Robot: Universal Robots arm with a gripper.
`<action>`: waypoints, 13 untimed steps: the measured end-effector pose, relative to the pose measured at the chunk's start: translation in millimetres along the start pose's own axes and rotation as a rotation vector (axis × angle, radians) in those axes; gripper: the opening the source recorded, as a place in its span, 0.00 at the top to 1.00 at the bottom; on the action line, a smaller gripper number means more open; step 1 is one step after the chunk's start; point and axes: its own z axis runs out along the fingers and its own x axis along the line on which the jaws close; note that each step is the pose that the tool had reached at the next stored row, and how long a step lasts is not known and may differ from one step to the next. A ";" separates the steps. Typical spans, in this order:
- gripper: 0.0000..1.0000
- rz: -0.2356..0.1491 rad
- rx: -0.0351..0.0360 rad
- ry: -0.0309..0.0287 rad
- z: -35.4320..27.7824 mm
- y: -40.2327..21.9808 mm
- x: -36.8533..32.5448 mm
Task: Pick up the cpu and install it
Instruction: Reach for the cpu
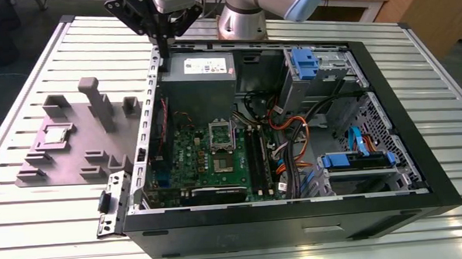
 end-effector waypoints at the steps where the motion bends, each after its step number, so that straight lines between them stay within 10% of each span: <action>1: 0.89 0.000 0.0000 0.0002 0.1 0.0 0.4; 13: 0.89 0.000 0.0002 0.0027 1.3 -0.4 4.9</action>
